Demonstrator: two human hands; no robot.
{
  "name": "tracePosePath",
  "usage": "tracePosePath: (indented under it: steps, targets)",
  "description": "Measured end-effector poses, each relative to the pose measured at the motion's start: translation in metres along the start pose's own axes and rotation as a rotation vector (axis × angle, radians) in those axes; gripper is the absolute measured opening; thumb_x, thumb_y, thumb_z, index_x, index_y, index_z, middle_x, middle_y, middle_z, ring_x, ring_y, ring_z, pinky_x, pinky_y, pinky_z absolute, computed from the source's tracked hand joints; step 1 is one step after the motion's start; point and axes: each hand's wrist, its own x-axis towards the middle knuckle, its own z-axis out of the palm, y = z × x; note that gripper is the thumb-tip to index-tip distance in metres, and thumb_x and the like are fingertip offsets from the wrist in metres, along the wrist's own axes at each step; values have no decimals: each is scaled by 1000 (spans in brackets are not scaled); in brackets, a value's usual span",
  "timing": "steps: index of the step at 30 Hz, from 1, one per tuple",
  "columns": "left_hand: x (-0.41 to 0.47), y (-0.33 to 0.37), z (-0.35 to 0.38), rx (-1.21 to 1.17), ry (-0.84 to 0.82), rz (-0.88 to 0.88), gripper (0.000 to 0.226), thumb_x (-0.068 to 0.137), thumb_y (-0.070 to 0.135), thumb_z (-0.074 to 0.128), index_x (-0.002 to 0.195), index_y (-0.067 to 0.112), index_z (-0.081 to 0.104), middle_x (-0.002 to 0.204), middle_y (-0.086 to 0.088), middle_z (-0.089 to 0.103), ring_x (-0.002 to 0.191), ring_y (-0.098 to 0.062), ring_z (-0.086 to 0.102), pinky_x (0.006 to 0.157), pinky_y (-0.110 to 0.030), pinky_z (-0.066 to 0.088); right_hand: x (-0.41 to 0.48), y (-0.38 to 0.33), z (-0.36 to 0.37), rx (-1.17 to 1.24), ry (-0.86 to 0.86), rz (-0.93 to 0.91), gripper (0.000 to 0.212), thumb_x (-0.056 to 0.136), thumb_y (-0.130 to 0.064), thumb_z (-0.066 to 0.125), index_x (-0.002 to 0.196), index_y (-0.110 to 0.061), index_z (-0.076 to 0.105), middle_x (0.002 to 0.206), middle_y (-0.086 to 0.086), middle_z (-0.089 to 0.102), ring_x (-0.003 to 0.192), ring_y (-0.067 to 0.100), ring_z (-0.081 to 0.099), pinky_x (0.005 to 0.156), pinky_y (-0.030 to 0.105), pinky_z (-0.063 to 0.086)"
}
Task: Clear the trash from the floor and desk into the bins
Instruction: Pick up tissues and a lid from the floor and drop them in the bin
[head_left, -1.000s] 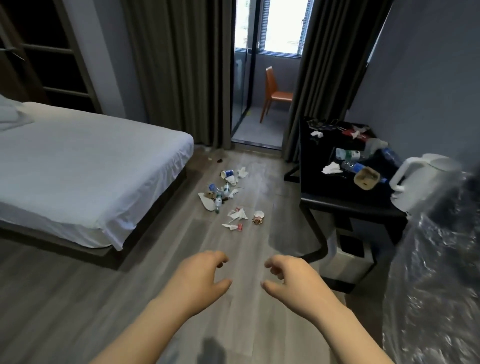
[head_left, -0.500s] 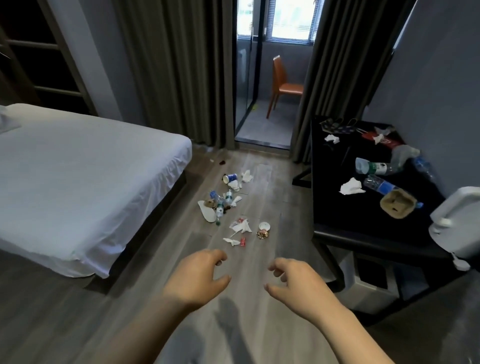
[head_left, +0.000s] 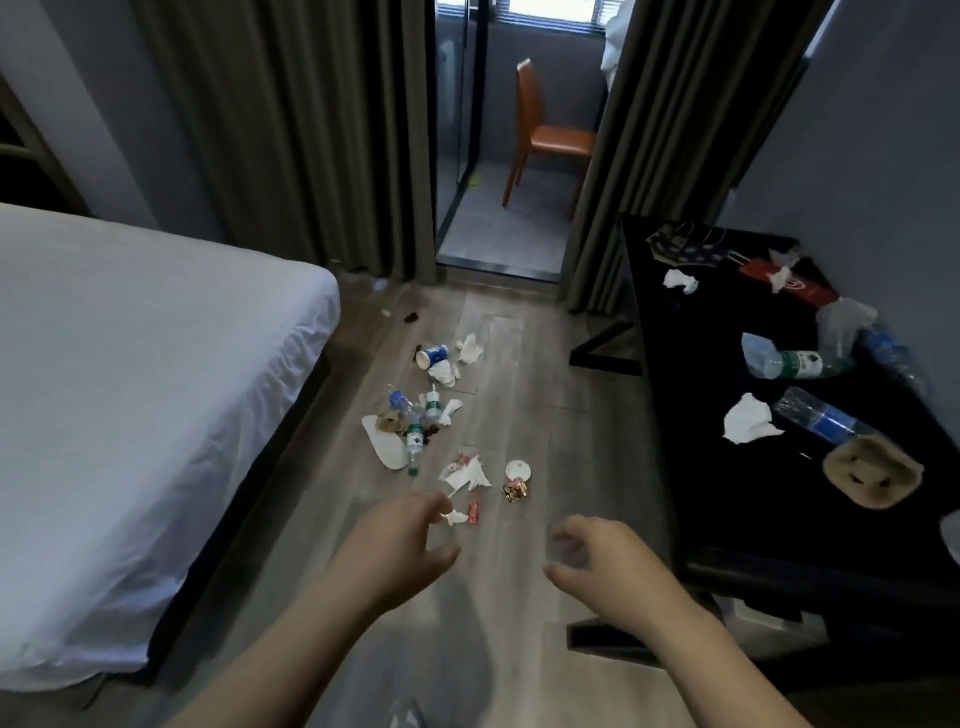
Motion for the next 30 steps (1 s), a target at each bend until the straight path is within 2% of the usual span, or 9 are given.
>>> tracePosePath:
  steps: [3,10,13,19,24,30]
  targets:
    - [48,-18,-23,49,-18,22,42,87,45,59,126,30,52,122,11,59,109,-7,55,90,-25,47,44,-13,-11,-21,15,15,37,81,-39,62,115,-24,62,106,-8,64,99,10,59,80,22,46]
    - [160,-37,-34,72,-139,34,44,86,45,58,127,30,53,125,10,58,111,-9,56,91,-28,49,139,-8,-22,54,-30,131,38,80,-39,65,115,-26,61,102,-9,61,91,10,59,74,23,46]
    - [210,-46,-32,85,-162,25,42,85,44,61,124,30,55,121,8,60,107,-10,58,84,-24,48,190,3,-27,67,-75,155,41,80,-37,65,119,-24,61,111,-5,64,98,11,61,83,25,49]
    - [318,-56,-15,114,-195,-26,44,85,45,62,126,29,55,122,9,59,109,-9,56,87,-22,44,305,39,-48,86,-121,174,39,80,-32,61,119,-25,61,112,-3,65,101,15,61,84,28,50]
    - [400,-62,6,149,-247,-68,42,85,43,60,124,27,55,122,4,60,110,-14,57,88,-27,46,389,67,-64,38,-172,144,34,82,-25,59,114,-15,65,108,6,67,98,22,61,81,30,51]
    - [478,-94,55,160,-318,-90,43,85,39,60,125,24,55,122,2,58,110,-16,56,89,-26,45,470,104,-39,60,-183,169,31,85,-30,58,111,-14,66,105,6,68,98,22,61,80,31,48]
